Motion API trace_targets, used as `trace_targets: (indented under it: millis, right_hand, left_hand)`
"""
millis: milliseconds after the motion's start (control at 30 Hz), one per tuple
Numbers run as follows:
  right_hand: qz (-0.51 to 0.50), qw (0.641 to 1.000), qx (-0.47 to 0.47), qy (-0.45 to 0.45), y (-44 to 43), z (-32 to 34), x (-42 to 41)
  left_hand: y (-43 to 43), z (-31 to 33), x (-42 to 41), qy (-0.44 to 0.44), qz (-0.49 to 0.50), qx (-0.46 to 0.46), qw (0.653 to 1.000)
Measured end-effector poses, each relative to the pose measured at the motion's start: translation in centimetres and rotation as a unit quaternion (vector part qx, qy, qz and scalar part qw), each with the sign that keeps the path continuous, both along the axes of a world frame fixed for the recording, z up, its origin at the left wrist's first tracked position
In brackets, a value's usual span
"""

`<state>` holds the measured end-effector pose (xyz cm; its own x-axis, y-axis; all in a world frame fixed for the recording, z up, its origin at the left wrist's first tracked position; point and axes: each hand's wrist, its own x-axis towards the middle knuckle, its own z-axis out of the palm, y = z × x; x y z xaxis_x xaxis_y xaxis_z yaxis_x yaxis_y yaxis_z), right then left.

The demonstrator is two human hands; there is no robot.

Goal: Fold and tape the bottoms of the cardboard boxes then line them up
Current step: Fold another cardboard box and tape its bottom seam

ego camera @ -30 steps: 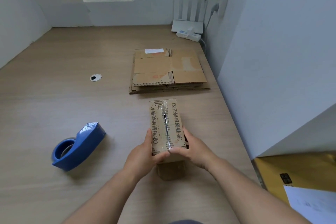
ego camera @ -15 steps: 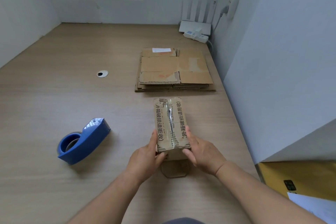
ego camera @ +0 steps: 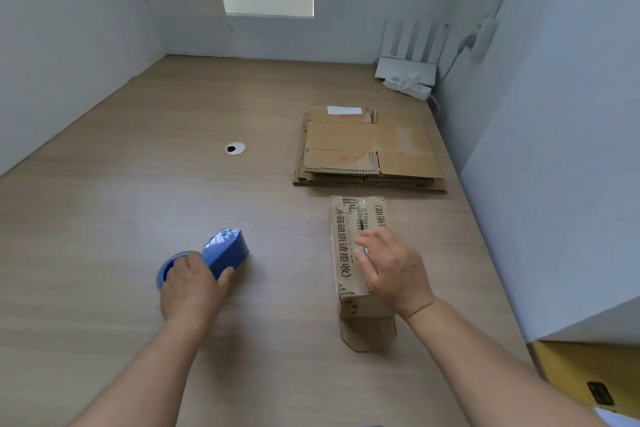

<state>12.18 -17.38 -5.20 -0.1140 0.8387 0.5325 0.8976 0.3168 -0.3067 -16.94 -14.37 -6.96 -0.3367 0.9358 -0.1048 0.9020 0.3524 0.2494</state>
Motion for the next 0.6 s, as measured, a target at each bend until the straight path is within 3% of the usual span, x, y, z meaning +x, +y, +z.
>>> trace_targets:
  millis: [167, 333, 433, 533, 600]
  right_hand:
    - [0.055, 0.998, 0.027, 0.013, -0.2, -0.4, -3.0]
    - [0.073, 0.997, 0.006, 0.035, -0.5, -0.1, -4.3]
    - [0.033, 0.984, -0.08, 0.157, -0.6, 1.4, -4.0]
    - [0.007, 0.931, -0.194, 0.308, -0.9, 3.6, -3.1]
    - [0.018, 0.901, -0.248, 0.357, -1.4, 4.7, -2.4]
  left_hand:
    - [1.7, 0.7, -0.4, 0.02, 0.028, -0.103, 0.994]
    - [2.6, 1.6, -1.2, -0.028, -0.012, -0.097, 0.995]
    - [1.7, 2.7, -0.2, -0.162, -0.1, -0.06, 0.98]
    - [0.0, 4.6, 1.5, -0.32, -0.181, -0.045, 0.929]
    - [-1.0, 5.7, 2.6, -0.353, -0.226, -0.055, 0.906]
